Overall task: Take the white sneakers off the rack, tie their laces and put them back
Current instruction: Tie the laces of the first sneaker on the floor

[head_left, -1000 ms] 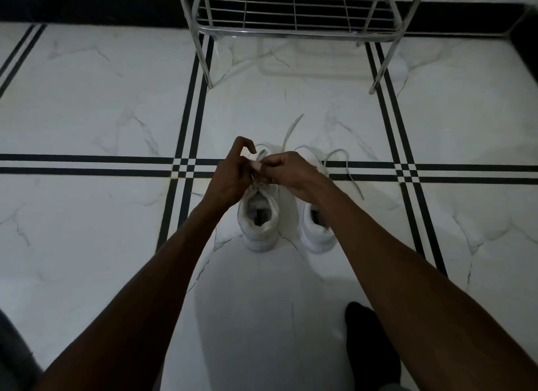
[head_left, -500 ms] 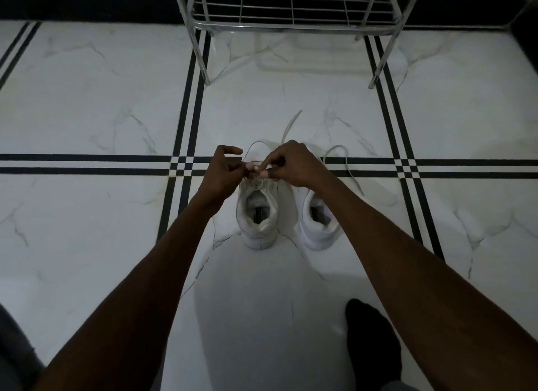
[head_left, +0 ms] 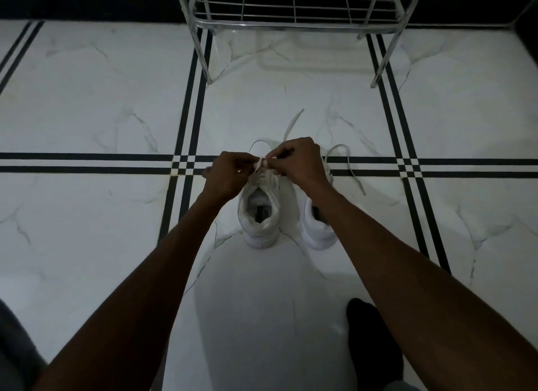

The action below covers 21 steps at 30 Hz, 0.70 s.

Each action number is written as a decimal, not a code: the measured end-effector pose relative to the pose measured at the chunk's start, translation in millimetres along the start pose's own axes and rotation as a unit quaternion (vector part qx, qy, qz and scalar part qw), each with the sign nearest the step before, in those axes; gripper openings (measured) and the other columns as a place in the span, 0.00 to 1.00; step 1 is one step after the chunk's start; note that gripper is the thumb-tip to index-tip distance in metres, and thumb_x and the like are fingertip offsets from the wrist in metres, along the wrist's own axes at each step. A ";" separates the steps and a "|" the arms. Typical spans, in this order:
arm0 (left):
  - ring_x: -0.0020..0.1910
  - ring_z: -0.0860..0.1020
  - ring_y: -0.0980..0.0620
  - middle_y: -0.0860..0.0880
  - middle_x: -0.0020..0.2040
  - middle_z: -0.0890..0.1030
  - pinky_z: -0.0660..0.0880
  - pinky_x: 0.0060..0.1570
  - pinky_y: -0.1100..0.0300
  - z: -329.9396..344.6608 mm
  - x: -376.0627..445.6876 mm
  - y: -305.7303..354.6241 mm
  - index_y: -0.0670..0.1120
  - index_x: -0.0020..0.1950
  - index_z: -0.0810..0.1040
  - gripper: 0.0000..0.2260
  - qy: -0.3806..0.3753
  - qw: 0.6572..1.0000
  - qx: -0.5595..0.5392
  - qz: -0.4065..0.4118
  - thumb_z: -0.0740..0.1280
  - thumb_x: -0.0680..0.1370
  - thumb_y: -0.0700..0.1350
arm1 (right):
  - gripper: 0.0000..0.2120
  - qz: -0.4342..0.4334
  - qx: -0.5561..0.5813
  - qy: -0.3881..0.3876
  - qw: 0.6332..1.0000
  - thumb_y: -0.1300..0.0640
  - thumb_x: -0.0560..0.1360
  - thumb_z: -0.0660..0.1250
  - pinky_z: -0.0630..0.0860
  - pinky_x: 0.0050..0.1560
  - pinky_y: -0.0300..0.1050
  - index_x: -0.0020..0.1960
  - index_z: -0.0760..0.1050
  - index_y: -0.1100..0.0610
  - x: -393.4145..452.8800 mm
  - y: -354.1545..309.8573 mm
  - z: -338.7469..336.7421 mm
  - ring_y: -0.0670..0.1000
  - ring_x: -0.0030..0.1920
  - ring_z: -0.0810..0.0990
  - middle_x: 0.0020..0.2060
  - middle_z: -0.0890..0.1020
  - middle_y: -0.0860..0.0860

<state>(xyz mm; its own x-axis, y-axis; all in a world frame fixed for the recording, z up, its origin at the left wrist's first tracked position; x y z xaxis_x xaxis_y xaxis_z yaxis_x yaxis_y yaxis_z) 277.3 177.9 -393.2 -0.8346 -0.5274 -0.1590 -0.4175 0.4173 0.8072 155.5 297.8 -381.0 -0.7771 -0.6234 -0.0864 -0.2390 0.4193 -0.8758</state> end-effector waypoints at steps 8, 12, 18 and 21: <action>0.61 0.76 0.48 0.54 0.44 0.86 0.56 0.68 0.33 -39.1 -32.7 -26.8 0.55 0.46 0.87 0.05 0.131 0.958 0.248 -0.065 0.72 0.75 0.47 | 0.15 0.075 -0.171 0.020 0.982 0.49 0.63 0.82 0.82 0.51 0.45 0.42 0.87 0.60 -5.2 37.1 -38.9 0.53 0.45 0.87 0.40 0.88 0.57; 0.60 0.74 0.47 0.54 0.44 0.86 0.56 0.67 0.36 -33.9 -41.9 -29.0 0.55 0.45 0.86 0.03 0.125 0.950 0.278 -0.071 0.73 0.75 0.47 | 0.18 0.106 -0.199 0.033 0.974 0.46 0.62 0.82 0.78 0.43 0.39 0.42 0.87 0.60 -9.8 45.1 -41.1 0.53 0.44 0.87 0.40 0.88 0.56; 0.57 0.77 0.46 0.52 0.40 0.84 0.56 0.65 0.39 -33.4 -42.2 -38.1 0.55 0.44 0.87 0.06 0.139 0.944 0.280 -0.104 0.71 0.73 0.46 | 0.20 0.099 -0.242 0.037 0.964 0.45 0.64 0.81 0.56 0.27 0.29 0.41 0.85 0.62 -13.5 36.4 -36.9 0.53 0.45 0.86 0.40 0.88 0.56; 0.52 0.78 0.47 0.54 0.37 0.82 0.57 0.64 0.42 -32.3 -45.5 -35.6 0.53 0.43 0.87 0.06 0.158 0.945 0.269 -0.101 0.72 0.73 0.43 | 0.21 0.089 -0.282 0.038 0.954 0.46 0.65 0.80 0.59 0.30 0.31 0.41 0.84 0.65 -16.5 31.3 -36.7 0.54 0.47 0.85 0.42 0.87 0.58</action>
<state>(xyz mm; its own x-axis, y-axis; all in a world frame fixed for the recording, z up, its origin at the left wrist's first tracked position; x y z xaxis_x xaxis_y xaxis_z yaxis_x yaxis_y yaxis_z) 341.7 163.1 -396.3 -0.6046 -0.7958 -0.0339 -0.7503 0.5548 0.3595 139.5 345.4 -389.6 -0.8694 -0.4684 -0.1573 -0.3579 0.8164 -0.4532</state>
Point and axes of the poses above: each hand's wrist, its own x-axis towards the middle knuckle, its own z-axis out of the palm, y = z × x, the point moved 5 cm from there along x, towards the middle knuckle
